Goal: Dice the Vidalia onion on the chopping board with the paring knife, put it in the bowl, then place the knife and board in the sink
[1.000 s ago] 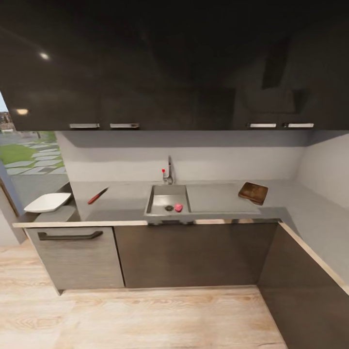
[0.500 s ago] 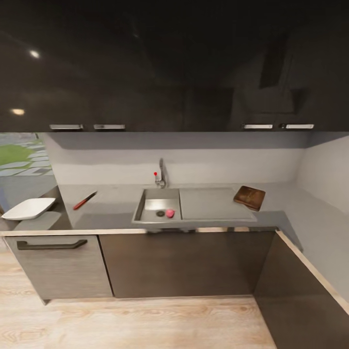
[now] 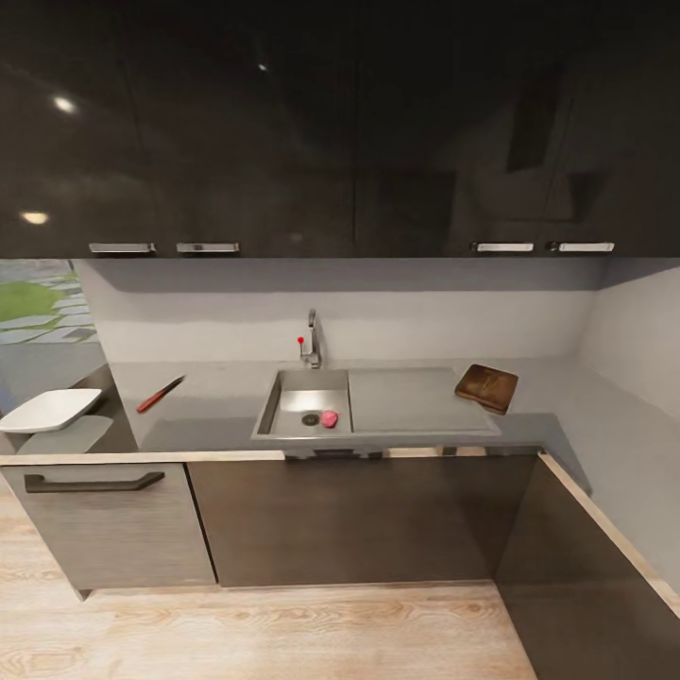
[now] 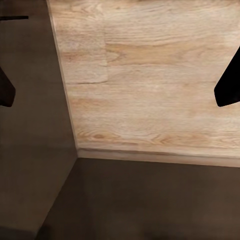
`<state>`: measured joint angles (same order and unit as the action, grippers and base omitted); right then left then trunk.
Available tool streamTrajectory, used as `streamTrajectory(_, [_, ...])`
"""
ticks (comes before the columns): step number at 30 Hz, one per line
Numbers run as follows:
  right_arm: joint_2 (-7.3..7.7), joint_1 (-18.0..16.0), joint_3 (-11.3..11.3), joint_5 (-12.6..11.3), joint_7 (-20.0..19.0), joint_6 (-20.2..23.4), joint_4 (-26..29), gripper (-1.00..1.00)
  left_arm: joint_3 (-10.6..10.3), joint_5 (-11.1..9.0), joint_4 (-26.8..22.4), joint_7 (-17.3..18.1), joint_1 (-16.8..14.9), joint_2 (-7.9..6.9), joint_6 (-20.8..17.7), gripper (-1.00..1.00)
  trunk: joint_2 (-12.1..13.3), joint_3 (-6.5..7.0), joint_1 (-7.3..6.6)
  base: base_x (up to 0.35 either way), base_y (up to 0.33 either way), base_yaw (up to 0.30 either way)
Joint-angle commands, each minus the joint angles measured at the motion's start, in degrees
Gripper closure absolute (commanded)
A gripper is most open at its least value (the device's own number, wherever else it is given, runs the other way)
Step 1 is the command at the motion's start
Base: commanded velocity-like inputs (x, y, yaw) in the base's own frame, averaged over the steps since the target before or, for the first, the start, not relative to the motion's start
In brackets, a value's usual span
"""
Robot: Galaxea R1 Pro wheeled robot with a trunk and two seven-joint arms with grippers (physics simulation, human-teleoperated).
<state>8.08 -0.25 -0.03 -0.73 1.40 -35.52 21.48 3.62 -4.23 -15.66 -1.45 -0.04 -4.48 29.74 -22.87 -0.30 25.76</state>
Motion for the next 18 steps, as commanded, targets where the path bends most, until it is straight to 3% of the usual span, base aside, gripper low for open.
streamTrajectory(1, [0.0, 0.0, 0.0, -0.1, 0.1, -0.1, -0.1, -1.0, -0.1, -0.4, 0.0, 0.0, 0.0, -0.01, 0.1, -1.0, 0.0, -0.03, 0.02, 0.0, 0.0, 0.0])
streamTrajectory(7, [0.03, 0.0, -0.1, -0.2, 0.2, 0.0, 0.9, -1.0, -0.1, -0.4, -0.1, 0.0, 0.0, -0.02, 0.1, -1.0, 0.0, -0.03, 0.02, 0.0, 0.0, 0.0])
streamTrajectory(10, [0.19, 0.0, -0.1, -0.2, 2.7, 1.7, 7.0, -1.0, -0.1, -0.3, -0.2, 0.0, 0.0, -0.07, 0.1, -1.0, 0.0, -0.03, 0.02, 0.0, 0.0, 0.0])
streamTrajectory(12, [0.19, -0.1, -0.1, -0.1, 7.0, 6.0, 14.3, -1.0, -0.1, -0.4, -0.1, 0.0, 0.0, -0.09, 0.2, -1.0, 0.0, -0.03, 0.02, 0.0, 0.0, 0.0])
streamTrajectory(14, [0.24, -0.1, -0.1, 0.0, 11.1, 13.7, 21.7, -1.0, -0.1, -0.4, -0.1, 0.0, 0.0, -0.07, 0.2, -1.0, 0.0, -0.03, 0.02, 0.0, 0.0, 0.0])
streamTrajectory(15, [0.28, -0.1, -0.1, 0.0, 12.3, 17.9, 25.6, -1.0, -0.1, -0.4, 0.0, 0.0, 0.0, -0.05, 0.1, -1.0, 0.0, -0.03, 0.02, 0.0, 0.0, 0.0])
streamTrajectory(18, [0.32, -0.1, -0.1, 0.1, 13.7, 25.3, 33.7, -1.0, -0.2, -0.4, 0.0, 0.0, 0.0, 0.03, 0.1, -1.0, 0.0, -0.03, 0.02, 0.0, 0.0, 0.0])
